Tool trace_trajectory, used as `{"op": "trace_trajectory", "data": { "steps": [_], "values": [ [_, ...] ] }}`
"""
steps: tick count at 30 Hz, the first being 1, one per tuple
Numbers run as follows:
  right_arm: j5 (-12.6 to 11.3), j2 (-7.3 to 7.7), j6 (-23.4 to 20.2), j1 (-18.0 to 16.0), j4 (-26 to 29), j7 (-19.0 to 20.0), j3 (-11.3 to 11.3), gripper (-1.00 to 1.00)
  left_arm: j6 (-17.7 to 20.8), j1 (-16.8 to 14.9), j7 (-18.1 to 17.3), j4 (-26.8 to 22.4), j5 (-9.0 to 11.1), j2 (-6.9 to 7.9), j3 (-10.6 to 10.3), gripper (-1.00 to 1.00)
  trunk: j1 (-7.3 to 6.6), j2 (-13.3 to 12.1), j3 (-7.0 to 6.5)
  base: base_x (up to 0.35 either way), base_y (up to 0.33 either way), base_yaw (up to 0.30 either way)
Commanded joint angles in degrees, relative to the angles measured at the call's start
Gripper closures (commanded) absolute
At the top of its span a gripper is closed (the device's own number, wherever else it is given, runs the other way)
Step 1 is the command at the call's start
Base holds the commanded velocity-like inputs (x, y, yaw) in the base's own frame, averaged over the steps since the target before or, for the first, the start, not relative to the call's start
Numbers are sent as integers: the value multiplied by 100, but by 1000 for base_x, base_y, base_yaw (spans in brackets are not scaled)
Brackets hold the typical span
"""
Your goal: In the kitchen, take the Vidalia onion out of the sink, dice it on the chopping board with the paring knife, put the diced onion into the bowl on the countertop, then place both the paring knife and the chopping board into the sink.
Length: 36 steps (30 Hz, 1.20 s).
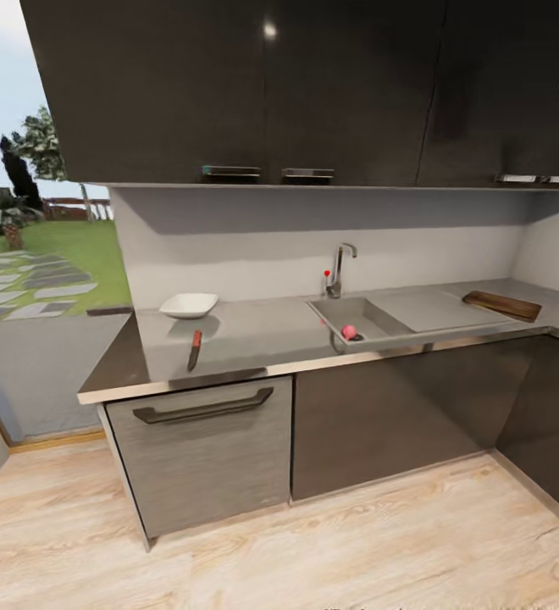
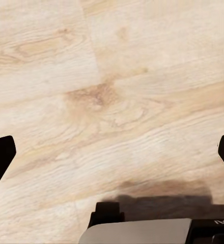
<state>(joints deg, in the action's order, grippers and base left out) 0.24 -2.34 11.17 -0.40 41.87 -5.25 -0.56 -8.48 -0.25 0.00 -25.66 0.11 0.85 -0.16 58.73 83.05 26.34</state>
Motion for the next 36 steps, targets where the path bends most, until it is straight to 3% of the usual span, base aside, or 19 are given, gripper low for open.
{"op": "trace_trajectory", "data": {
  "steps": [1,4,36],
  "values": [
    [2,-4,17,-4,-4,-10,-4,-100,-17,-2,0,1,4,0,-2,-100,0,3,6,10,-11,-289],
    [2,-10,17,-3,-4,-11,1,-100,-16,-2,0,0,14,-22,1,-100,0,3,6,4,-4,-159],
    [3,-5,26,-4,-4,-11,3,-100,-13,-2,9,-1,33,-73,24,-100,-703,-1281,-569,0,0,-7]
  ]
}}
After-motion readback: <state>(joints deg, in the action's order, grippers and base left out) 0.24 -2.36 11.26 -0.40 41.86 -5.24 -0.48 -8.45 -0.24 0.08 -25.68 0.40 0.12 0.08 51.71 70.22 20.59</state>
